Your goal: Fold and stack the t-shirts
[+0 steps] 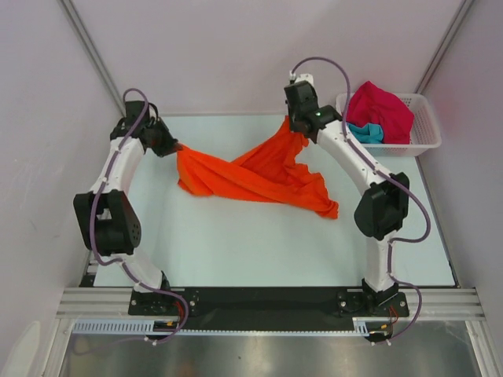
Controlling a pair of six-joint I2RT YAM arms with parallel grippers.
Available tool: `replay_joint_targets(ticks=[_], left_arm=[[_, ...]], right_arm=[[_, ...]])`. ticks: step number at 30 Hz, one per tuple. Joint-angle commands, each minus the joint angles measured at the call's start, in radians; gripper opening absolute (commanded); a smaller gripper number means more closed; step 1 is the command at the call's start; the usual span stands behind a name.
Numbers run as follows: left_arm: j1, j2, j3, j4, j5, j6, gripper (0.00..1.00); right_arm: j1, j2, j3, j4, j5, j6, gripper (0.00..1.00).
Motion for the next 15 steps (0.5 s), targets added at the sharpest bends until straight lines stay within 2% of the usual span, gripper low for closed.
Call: replay_joint_targets(ticks=[1, 11, 15], left_arm=[[0.03, -0.098, 0.126, -0.082, -0.012, 0.042, 0.0], [0.125, -0.294, 0.234, -0.171, 0.071, 0.036, 0.0], [0.13, -0.368, 0.141, -0.165, 0.141, 0.034, 0.0]], right_arm=[[0.003, -0.12, 0.117, -0.049, 0.1, -0.054, 0.0], [0.005, -0.319, 0.189, -0.116, 0.185, -0.068, 0.0], [0.008, -0.359, 0.185, -0.158, 0.191, -0.056, 0.0]])
